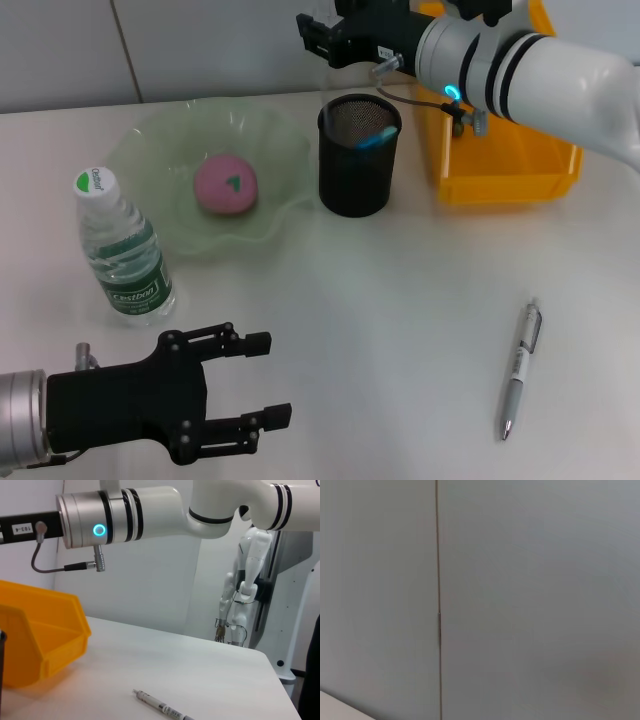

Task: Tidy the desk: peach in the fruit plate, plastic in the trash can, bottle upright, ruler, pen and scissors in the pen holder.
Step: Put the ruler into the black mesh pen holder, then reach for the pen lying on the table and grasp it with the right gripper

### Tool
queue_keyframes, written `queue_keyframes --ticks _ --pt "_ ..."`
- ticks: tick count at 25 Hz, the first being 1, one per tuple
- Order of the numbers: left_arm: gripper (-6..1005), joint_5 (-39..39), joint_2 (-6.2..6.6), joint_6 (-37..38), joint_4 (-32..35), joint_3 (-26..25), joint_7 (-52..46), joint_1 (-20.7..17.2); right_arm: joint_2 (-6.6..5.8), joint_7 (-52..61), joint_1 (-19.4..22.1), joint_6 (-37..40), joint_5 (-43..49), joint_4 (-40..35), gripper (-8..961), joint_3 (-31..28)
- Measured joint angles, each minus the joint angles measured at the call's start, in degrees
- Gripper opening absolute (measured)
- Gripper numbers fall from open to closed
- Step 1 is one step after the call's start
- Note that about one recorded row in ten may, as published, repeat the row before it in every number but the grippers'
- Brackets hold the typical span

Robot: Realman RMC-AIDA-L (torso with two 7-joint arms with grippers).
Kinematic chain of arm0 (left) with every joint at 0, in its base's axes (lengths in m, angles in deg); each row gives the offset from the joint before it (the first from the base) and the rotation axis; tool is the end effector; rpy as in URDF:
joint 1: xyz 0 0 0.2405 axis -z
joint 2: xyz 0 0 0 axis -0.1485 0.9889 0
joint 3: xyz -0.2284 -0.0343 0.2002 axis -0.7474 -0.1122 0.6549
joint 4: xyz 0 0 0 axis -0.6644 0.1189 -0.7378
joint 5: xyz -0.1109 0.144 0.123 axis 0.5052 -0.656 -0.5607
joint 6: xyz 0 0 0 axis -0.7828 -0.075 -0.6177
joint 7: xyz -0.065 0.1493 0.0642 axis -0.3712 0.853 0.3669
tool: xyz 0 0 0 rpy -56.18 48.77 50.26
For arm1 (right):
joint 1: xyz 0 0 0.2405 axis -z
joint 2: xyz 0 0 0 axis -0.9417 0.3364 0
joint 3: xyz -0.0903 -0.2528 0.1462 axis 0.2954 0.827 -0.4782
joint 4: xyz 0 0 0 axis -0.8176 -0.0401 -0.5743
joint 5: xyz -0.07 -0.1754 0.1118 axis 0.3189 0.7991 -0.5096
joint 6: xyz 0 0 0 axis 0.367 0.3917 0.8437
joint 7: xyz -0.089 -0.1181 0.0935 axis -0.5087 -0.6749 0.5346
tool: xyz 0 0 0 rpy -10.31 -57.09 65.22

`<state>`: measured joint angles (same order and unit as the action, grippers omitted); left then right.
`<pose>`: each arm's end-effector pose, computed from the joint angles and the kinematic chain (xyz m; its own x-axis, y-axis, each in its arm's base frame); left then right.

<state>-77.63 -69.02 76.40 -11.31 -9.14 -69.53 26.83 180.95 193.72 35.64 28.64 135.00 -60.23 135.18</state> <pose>-0.2913 0.2790 -0.0888 0.8047 0.1889 0.5628 0.2304 -0.9731 -0.0028 0.1616 0.5001 -0.0773 0.8115 -0.1981 -0.5497 -0.5572 -0.5457 -0.6259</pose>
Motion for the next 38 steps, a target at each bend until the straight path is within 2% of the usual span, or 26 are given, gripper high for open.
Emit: queue_keyframes --ticks 4,14,23,24,26,29,33,34,35,38 --pt "758 0.00 -0.01 0.05 -0.06 -0.50 0.01 0.00 -0.08 -0.03 0.77 0.19 0.11 -1.17 613 0.15" --pt "758 0.03 -0.01 0.07 -0.06 -0.82 0.01 0.00 -0.18 0.17 3.14 2.61 -0.01 -4.14 748 -0.79" --pt "758 0.03 -0.10 -0.02 -0.06 -1.23 0.00 0.20 -0.31 2.30 9.02 4.69 -2.32 -13.36 765 -2.49" --pt "758 0.03 -0.10 -0.08 -0.06 -1.23 0.00 0.26 -0.29 2.38 10.40 8.48 -2.53 -15.58 765 -4.90" --pt "758 0.03 -0.11 -0.14 -0.09 -1.23 0.00 0.35 -0.26 2.37 10.76 10.47 -2.69 -16.25 765 -6.20" --pt "758 0.03 -0.19 -0.29 -0.14 -1.23 0.00 0.44 -0.41 2.07 10.81 19.32 -3.72 -17.09 765 -11.62" --pt "758 0.03 -0.29 -0.33 -0.15 -1.24 -0.13 0.56 -0.56 -0.49 9.24 36.72 -3.94 -16.49 766 -20.86" --pt "758 0.03 -0.34 -0.33 -0.15 -1.25 -0.21 0.61 -0.82 -1.77 8.16 46.10 -3.74 -16.11 766 -25.44" --pt "758 0.03 -0.36 -0.34 -0.15 -1.27 -0.28 0.64 -0.82 -1.77 8.16 46.10 -3.74 -16.11 766 -25.44" --pt "758 0.04 -0.42 -0.38 -0.15 -1.30 -0.46 0.71 -2.16 -2.48 7.06 57.04 -2.81 -15.98 766 -30.34"
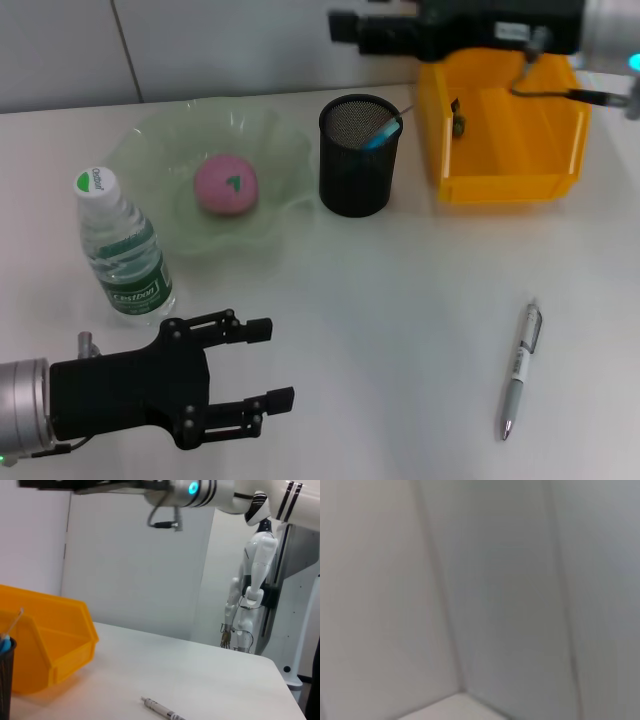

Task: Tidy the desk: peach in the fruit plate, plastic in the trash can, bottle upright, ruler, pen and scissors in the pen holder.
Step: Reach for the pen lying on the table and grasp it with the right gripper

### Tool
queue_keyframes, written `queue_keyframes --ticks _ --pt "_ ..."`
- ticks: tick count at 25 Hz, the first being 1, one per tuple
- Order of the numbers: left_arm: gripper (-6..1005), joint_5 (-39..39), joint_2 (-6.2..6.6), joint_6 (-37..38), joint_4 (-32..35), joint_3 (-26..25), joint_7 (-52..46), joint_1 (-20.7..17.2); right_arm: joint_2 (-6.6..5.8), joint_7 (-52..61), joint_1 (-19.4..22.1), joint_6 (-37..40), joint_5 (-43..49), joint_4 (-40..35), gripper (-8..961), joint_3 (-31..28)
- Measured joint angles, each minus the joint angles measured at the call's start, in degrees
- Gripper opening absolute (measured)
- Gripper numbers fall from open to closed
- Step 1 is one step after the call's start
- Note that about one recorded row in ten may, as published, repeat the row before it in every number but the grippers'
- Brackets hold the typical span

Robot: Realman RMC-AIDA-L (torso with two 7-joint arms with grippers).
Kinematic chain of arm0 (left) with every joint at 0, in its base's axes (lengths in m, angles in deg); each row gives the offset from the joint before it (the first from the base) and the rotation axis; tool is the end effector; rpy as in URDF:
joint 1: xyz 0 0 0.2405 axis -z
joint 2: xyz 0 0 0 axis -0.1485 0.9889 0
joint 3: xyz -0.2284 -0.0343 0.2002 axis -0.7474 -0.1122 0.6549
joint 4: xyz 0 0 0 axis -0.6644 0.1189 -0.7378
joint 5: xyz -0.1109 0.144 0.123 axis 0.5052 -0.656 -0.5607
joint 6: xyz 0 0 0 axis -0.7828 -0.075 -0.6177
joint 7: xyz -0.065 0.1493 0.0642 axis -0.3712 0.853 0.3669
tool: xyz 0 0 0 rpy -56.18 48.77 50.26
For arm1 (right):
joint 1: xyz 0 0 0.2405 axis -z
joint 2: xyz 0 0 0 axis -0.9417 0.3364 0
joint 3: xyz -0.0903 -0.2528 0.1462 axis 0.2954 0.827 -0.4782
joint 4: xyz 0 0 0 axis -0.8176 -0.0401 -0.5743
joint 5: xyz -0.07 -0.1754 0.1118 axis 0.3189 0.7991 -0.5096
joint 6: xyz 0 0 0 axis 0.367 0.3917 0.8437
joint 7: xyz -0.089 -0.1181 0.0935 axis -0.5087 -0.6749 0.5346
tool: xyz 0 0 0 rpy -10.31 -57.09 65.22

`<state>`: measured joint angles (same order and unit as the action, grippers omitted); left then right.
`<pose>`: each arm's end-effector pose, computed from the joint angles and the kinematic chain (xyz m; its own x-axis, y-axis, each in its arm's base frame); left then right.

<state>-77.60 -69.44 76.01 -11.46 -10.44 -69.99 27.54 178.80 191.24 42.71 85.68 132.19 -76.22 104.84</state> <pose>-0.2874 0.2856 -0.0885 0.7962 0.1888 0.5748 0.2409 -0.9704 -0.0150 0.1574 0.4245 0.0245 0.7617 -0.1967 -0.6174 -0.4471 -0.8492 -0.2809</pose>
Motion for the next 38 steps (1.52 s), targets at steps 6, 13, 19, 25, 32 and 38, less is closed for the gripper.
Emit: queue_keyframes --ticks 6,13,19,25,32,38 --pt "758 0.03 -0.08 -0.62 -0.52 0.07 0.38 0.01 -5.06 -0.42 -3.78 20.66 7.46 1.36 765 -6.79" --pt "758 0.11 -0.05 -2.35 -1.49 0.13 0.33 -0.01 -7.03 -5.57 -8.81 33.69 19.21 3.41 763 -9.37" --pt "758 0.23 -0.03 -3.18 -1.58 0.00 -0.11 -0.15 -6.87 -10.17 -12.34 39.03 30.44 3.28 762 -8.51" --pt "758 0.75 -0.03 -4.32 -1.58 -0.33 -0.29 -0.45 -6.42 -10.42 -14.47 39.49 35.72 3.36 760 -7.22" --pt "758 0.90 -0.01 -4.39 -1.58 -0.91 -0.35 -0.41 -2.71 -8.64 -14.61 40.32 44.82 -0.36 759 -2.70" --pt "758 0.90 -0.01 -4.41 -1.53 -0.90 -0.32 0.04 0.98 -1.40 -16.62 39.20 56.69 -1.62 759 0.21"
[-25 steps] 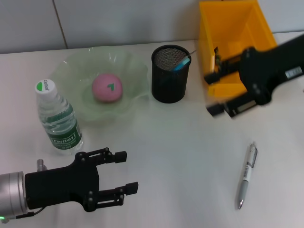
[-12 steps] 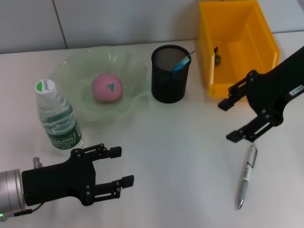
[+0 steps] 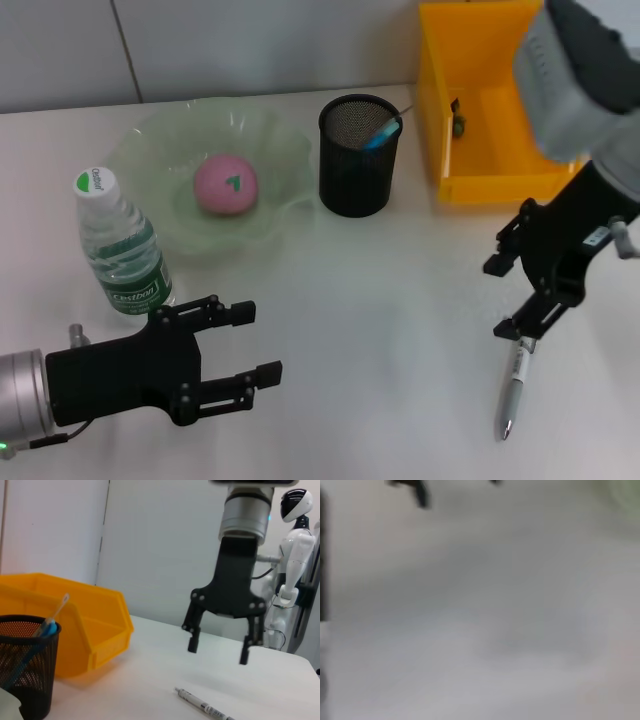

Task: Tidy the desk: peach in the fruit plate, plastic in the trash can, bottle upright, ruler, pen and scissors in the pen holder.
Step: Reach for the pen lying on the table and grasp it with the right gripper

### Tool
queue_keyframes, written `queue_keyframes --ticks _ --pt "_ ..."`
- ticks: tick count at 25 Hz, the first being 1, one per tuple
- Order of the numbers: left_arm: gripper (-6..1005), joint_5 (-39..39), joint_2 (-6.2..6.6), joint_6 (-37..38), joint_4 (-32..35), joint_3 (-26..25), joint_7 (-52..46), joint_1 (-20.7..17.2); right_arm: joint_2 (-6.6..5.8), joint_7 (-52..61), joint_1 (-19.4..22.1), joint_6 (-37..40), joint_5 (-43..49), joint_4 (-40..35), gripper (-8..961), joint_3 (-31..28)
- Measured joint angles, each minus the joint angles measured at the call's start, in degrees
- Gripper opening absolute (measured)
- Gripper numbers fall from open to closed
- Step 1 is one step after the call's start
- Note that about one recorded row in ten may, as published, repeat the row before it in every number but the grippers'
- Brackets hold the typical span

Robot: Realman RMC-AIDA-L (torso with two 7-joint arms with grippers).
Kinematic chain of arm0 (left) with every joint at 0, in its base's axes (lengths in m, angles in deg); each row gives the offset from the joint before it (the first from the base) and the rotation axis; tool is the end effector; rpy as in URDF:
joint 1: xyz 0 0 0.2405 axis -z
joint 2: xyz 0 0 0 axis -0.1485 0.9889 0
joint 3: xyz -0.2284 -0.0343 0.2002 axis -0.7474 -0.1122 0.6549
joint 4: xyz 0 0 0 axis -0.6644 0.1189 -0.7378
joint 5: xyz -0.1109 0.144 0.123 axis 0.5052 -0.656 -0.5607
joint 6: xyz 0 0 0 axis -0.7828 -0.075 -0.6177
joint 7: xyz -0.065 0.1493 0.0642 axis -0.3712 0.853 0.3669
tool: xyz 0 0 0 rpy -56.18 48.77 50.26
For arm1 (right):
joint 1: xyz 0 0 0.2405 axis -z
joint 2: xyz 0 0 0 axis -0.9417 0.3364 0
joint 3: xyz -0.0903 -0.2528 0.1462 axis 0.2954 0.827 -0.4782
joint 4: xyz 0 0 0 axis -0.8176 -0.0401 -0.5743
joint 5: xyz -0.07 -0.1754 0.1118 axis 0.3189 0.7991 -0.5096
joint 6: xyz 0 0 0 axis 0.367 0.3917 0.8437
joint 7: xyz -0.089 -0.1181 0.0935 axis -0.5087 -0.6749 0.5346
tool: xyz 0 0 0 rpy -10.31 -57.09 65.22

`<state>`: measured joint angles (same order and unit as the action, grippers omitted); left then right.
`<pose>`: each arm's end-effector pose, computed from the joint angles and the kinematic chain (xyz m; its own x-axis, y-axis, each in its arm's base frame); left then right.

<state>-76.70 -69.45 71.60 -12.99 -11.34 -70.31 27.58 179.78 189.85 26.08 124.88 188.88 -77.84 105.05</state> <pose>-0.2974 0.2965 -0.0906 0.7929 0.2208 0.5679 0.3138 -0.9469 -0.0700 0.2047 0.3870 -0.0067 0.8798 -0.1714 0.4435 -0.1601 -0.9851 -0.0630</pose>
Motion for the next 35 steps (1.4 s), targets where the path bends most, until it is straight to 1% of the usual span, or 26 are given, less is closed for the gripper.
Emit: queue_keyframes --ticks 2,3,4,7,8,9,13,14,16,18,19,23,24,25,27,30,32,33,35 --pt "758 0.00 -0.05 -0.03 0.01 -0.03 0.01 0.35 0.54 5.19 -0.93 -1.59 3.32 0.82 759 1.38" --pt "758 0.00 -0.06 -0.03 -0.08 -0.08 0.01 0.54 0.61 10.60 -1.90 -2.46 5.29 2.40 759 3.42" --pt "758 0.00 -0.06 -0.03 -0.08 -0.08 0.01 0.54 0.61 10.60 -1.90 -2.46 5.29 2.40 759 3.42" --pt "758 -0.01 -0.05 0.07 -0.08 -0.08 0.10 0.63 0.61 19.17 -3.43 -3.10 8.10 5.26 759 6.61" --pt "758 -0.02 -0.04 0.09 -0.08 -0.08 0.28 0.72 0.66 25.25 -4.58 -3.86 9.88 7.26 759 7.91" --pt "758 -0.02 -0.04 0.09 -0.08 -0.08 0.28 0.72 0.66 25.25 -4.58 -3.86 9.88 7.26 759 7.91" --pt "759 -0.03 0.03 0.57 0.29 -0.23 0.13 0.75 0.65 36.35 -6.99 -4.50 11.10 11.75 759 7.78" --pt "759 -0.03 0.03 0.57 0.29 -0.23 0.13 0.75 0.65 36.35 -6.99 -4.50 11.10 11.75 759 7.78" --pt "759 -0.03 0.04 1.03 0.43 -0.29 0.11 0.75 0.65 40.38 -7.13 -4.92 10.97 12.14 759 7.34" --pt "759 -0.03 0.05 1.42 0.48 -0.33 0.10 0.75 0.71 45.72 -7.14 -5.70 10.23 12.69 759 5.34" --pt "759 -0.03 0.06 1.62 0.53 -0.36 0.09 0.74 0.71 45.72 -7.14 -5.70 10.23 12.69 759 5.34" --pt "759 -0.03 0.12 2.22 0.67 -0.50 0.08 0.73 0.76 52.81 -6.82 -6.15 9.45 13.72 759 3.12" --pt "759 0.01 0.15 2.51 0.70 -0.54 0.08 0.73 0.76 52.81 -6.82 -6.15 9.45 13.72 759 3.12" --pt "759 0.19 0.15 2.86 0.75 -0.56 0.08 0.73 0.80 55.21 -6.10 -6.18 8.77 13.94 759 2.81" --pt "759 0.82 0.19 3.61 0.79 -0.61 0.08 0.73 0.82 56.26 -5.67 -6.20 8.67 13.75 760 2.64" --pt "759 1.37 0.25 4.07 0.97 -1.01 0.08 0.72 0.94 58.86 -3.51 -6.28 9.43 11.33 760 1.85" --pt "759 1.48 0.26 4.31 1.14 -1.59 0.08 0.69 1.09 59.46 -2.15 -6.47 11.12 9.83 760 0.66" --pt "759 1.48 0.25 4.39 1.16 -1.80 0.08 0.67 1.19 59.54 -1.37 -6.64 12.38 9.34 760 -1.25" --pt "759 1.54 0.29 4.48 1.37 -2.07 0.08 0.57 1.20 59.56 -1.17 -6.70 12.59 9.36 760 -1.98"
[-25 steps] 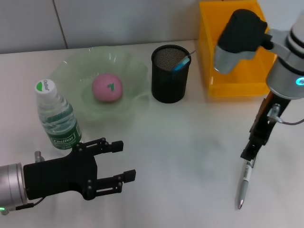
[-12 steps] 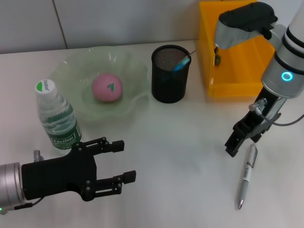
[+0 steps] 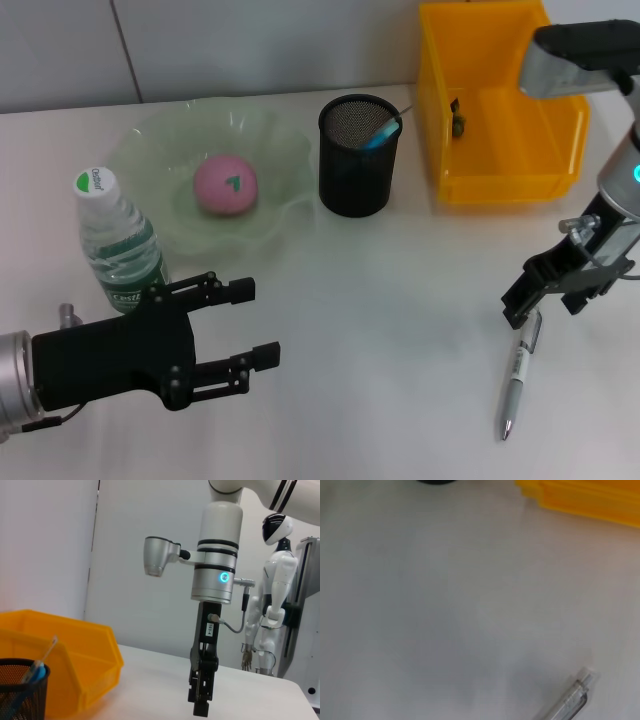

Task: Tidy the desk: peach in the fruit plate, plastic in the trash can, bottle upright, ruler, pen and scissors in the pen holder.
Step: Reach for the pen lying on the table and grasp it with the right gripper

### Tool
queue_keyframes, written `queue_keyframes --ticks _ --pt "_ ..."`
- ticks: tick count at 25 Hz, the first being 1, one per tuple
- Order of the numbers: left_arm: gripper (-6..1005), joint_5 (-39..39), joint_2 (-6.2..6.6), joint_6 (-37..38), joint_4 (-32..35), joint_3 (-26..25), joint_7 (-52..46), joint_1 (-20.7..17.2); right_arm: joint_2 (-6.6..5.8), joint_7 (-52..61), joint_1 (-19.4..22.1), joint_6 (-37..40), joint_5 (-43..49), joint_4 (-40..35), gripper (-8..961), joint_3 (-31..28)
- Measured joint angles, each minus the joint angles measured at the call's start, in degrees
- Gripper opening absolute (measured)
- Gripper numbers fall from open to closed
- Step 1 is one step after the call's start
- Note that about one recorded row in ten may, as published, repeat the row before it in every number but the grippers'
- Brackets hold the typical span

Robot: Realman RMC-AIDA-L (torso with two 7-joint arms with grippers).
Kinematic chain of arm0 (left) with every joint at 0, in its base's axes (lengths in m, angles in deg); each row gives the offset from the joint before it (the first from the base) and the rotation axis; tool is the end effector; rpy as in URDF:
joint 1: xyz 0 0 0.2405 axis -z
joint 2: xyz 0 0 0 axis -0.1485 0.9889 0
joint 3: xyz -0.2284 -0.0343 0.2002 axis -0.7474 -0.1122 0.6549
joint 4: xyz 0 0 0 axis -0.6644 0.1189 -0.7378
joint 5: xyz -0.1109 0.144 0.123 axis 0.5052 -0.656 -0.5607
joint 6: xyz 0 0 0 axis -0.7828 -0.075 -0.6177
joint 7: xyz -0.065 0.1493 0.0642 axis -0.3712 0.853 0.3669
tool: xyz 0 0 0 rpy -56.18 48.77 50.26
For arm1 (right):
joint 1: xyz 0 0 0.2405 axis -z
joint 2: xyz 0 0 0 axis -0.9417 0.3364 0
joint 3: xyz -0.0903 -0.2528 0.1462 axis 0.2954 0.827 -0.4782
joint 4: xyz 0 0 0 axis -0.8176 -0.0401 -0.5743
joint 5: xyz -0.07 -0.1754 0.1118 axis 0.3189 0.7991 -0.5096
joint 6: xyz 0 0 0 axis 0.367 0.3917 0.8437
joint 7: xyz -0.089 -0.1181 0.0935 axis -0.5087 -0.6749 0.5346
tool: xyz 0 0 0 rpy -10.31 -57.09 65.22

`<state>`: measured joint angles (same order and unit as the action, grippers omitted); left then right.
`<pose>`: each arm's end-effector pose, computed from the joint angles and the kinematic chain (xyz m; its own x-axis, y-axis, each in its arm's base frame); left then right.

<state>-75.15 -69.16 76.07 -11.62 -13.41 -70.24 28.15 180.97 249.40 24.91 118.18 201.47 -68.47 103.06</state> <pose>-0.2839 0.2998 -0.0746 0.7639 0.1700 0.6225 0.2682 -0.9610 -0.0668 0.2494 0.3984 -0.0160 0.1772 -0.9722 0.1533 -0.7948 -0.2332 -0.5603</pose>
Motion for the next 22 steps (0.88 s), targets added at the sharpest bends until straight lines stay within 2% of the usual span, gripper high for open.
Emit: queue_keyframes --ticks 10,22 --pt "759 0.35 0.05 0.13 0.59 -0.11 0.00 0.13 -0.12 0.01 1.43 -2.22 0.33 2.35 760 -0.08" --pt "759 0.46 0.03 0.34 0.96 -0.12 -0.29 0.17 -0.19 -0.03 0.73 -6.85 -1.71 6.50 760 3.87"
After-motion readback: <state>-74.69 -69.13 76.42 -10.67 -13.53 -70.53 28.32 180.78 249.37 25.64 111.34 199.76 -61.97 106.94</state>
